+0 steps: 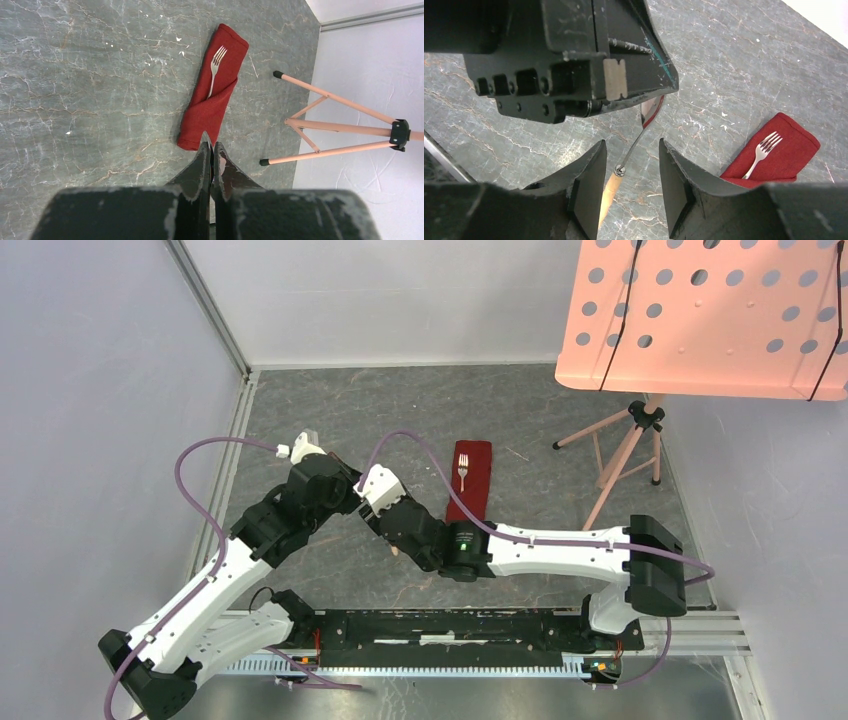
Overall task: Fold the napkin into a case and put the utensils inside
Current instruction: Pass from the left arm to the right
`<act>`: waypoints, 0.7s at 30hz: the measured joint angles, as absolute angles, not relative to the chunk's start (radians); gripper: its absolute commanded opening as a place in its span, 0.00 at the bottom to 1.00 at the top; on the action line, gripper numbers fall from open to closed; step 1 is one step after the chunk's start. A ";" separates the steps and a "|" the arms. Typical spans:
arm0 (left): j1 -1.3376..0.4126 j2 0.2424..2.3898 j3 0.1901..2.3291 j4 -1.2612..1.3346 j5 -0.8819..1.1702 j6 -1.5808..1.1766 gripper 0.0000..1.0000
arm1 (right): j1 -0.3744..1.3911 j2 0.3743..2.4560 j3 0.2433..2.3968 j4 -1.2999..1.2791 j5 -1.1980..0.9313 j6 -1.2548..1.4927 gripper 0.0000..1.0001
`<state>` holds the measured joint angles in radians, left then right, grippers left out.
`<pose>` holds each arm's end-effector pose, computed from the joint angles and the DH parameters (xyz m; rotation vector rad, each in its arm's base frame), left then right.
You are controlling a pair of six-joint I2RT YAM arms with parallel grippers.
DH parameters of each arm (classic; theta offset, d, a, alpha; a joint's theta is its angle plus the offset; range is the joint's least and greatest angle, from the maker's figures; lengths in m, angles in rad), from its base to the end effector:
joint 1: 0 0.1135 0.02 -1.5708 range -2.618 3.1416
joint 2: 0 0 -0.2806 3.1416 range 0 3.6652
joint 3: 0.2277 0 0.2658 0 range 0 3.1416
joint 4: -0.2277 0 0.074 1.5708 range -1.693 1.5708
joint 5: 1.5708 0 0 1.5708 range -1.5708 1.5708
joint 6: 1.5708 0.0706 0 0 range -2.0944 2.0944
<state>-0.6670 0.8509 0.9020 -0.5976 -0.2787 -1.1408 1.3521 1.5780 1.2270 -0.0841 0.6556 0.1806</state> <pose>0.1784 -0.1157 0.3239 -0.6814 2.0869 -0.7769 0.1296 0.3847 0.3066 -0.7014 1.7971 0.3722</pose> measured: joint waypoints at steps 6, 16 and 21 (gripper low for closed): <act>-0.667 0.849 0.902 -0.598 -0.279 -1.144 0.02 | 1.347 1.609 1.230 -0.077 0.656 0.197 0.28; -0.658 0.844 0.902 -0.596 -0.295 -1.163 0.02 | 1.266 1.589 1.167 0.033 0.555 0.265 0.00; -0.659 0.850 0.902 -0.572 -0.279 -1.165 0.15 | 1.151 1.520 1.029 0.196 0.323 0.306 0.00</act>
